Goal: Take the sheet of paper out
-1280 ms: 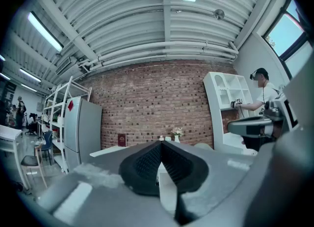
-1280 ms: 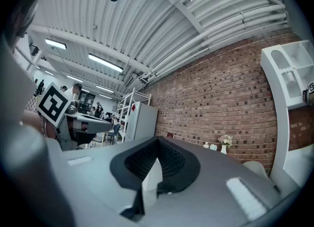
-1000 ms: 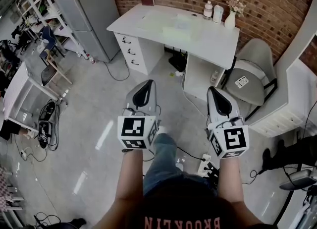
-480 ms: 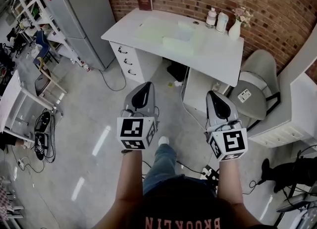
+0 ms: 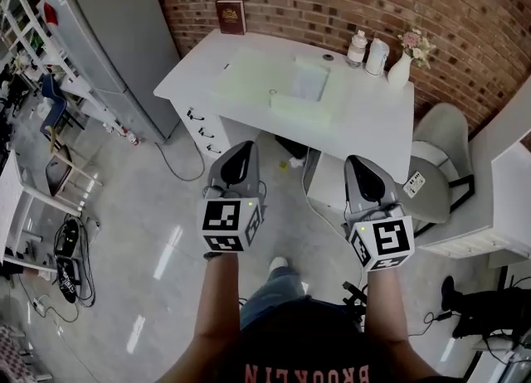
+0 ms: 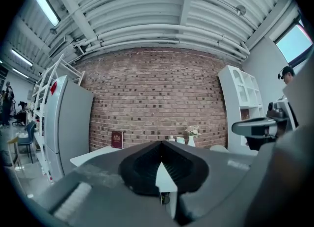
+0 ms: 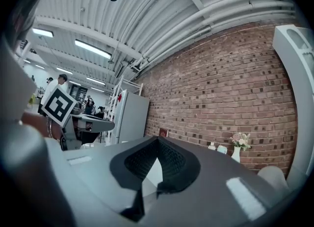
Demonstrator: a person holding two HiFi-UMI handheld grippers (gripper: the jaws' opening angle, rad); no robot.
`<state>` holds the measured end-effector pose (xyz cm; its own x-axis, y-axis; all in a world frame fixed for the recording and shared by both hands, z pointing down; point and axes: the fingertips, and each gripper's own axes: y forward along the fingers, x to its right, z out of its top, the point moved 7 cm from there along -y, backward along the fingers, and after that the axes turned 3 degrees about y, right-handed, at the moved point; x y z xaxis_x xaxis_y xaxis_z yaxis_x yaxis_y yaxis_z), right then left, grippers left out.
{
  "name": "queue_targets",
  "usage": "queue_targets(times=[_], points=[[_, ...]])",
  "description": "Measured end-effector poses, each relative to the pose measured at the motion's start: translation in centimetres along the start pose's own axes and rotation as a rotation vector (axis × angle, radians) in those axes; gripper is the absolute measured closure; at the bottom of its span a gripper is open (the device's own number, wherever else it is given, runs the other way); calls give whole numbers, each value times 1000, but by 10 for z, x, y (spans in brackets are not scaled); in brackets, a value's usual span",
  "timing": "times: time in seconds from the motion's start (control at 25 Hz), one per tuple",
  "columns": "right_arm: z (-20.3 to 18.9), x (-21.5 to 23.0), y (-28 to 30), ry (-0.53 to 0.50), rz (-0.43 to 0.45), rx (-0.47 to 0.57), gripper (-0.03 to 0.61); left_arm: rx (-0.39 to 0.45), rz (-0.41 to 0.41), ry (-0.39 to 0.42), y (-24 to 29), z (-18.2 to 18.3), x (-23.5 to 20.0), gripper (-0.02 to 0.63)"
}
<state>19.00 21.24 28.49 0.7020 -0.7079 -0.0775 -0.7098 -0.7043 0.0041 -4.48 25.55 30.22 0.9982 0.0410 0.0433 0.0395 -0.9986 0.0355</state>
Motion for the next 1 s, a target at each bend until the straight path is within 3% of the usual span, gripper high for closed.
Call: queue_targets(times=[0.28, 0.68, 1.0], points=[[4, 13, 67, -30, -66, 0, 577, 5, -19, -30, 64, 1, -49, 615], [-8, 31, 113, -8, -71, -27, 577, -11, -99, -88, 107, -10, -71, 615], [-21, 61, 157, 10, -80, -25, 577, -78, -39, -73, 156, -23, -93, 614]])
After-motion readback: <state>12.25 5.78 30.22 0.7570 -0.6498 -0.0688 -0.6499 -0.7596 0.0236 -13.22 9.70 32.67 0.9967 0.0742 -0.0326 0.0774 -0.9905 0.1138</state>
